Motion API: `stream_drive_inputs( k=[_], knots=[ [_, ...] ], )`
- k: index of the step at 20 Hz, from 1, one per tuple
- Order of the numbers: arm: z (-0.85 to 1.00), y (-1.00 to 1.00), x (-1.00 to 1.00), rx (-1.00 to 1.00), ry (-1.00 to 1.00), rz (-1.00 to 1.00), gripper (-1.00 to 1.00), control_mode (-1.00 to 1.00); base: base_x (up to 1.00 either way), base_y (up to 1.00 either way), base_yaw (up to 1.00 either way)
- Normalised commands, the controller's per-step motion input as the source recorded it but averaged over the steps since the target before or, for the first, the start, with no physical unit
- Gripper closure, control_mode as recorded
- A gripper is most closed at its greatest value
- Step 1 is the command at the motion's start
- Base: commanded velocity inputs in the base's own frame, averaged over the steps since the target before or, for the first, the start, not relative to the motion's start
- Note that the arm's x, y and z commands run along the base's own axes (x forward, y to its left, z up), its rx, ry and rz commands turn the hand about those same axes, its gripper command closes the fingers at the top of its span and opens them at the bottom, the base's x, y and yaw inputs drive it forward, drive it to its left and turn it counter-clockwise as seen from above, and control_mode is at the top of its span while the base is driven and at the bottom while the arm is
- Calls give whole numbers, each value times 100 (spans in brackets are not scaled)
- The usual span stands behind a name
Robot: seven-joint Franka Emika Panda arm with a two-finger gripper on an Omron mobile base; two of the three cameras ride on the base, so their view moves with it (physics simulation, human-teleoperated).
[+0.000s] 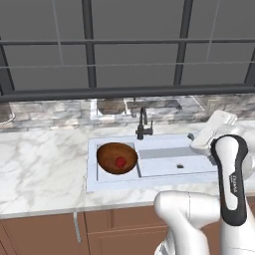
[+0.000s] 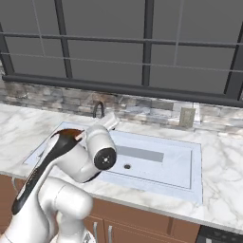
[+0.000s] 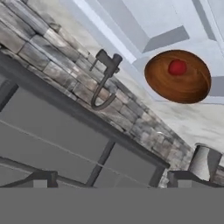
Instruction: Pick the tomato from the cabinet and place it in the bowl. Then pick the bowl and place it in the sink. Then turn on the sink facuet.
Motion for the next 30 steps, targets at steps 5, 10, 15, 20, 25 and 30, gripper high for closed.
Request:
stream_drive_inputs(
  k=[5,10,15,20,25,30],
  knots=[
    [-17,0,77,31,13,0,-100,-100,0,0,0],
    [-39,-3,67,35,3,0,-100,-100,0,0,0],
    [-55,0,59,20,-1,0,-100,-100,0,0,0],
    [-14,1,47,3,-1,0,-100,-100,0,0,0],
    [-12,0,33,0,0,0,-100,-100,0,0,0],
    [-17,0,31,0,0,0,-100,-100,0,0,0]
  ],
)
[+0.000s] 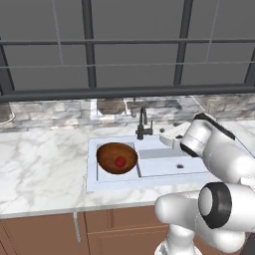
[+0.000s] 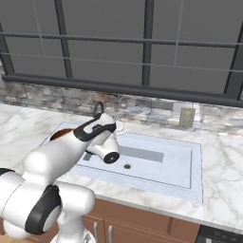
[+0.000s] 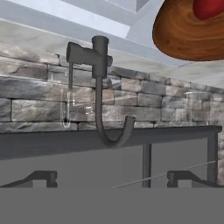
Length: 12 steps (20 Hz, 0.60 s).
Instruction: Pick the tomato from the cabinet and place it in the bowl. Then pick the bowl and place it in the sink. Then turn on the sink facuet.
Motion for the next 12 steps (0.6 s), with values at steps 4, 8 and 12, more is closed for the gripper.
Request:
stream_drive_inputs(
  k=[4,8,12],
  knots=[
    [-3,0,36,0,0,0,-100,-100,0,0,0],
    [-3,0,29,0,0,0,-100,-100,0,0,0],
    [-4,0,34,0,0,0,-100,-100,0,0,0]
  ],
)
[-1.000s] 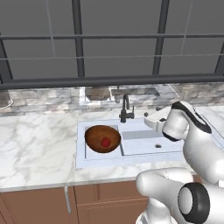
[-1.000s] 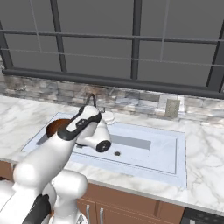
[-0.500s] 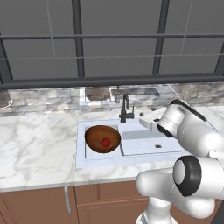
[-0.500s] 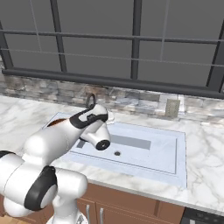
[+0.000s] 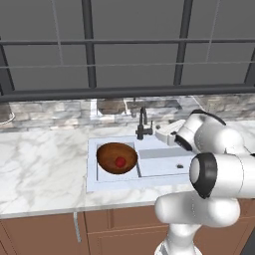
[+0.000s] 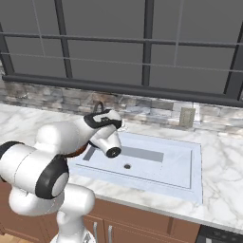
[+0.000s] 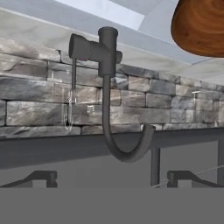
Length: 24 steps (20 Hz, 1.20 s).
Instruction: Pick the tomato from the cabinet and place it in the bowl. Then pick the bowl and place it in the sink. Then turn on the sink facuet.
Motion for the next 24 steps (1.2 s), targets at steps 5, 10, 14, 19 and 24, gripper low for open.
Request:
stream_drive_inputs(
  k=[5,10,14,19,24],
  knots=[
    [-17,0,32,0,0,0,-100,-100,0,0,0],
    [-27,0,38,0,0,0,-100,-100,0,0,0],
    [-26,0,38,0,0,0,-100,-100,0,0,0],
    [-13,-2,25,0,0,0,-100,-100,0,0,0],
    [0,-5,15,0,0,0,-100,-100,0,0,0]
  ],
)
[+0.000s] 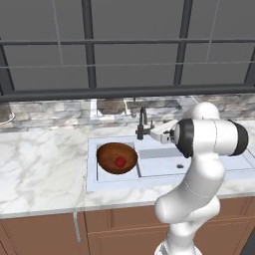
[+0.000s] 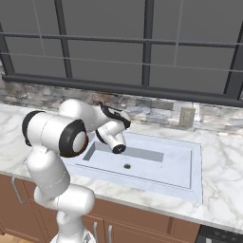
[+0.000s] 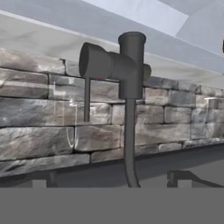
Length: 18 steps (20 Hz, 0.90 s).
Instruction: Pick the tomato from the cabinet and place it in the bowl. Then pick the bowl and place it in the sink. Then turn on the sink facuet.
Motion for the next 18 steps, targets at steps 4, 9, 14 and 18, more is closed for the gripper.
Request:
stream_drive_inputs(
  k=[4,9,14,18],
  knots=[
    [0,-8,18,1,0,0,-100,-100,0,0,0],
    [0,-5,33,2,0,0,-100,-100,0,0,0],
    [-11,-2,32,1,0,0,-100,-100,0,0,0],
    [-34,-5,13,1,0,0,-100,-100,0,0,0]
  ],
)
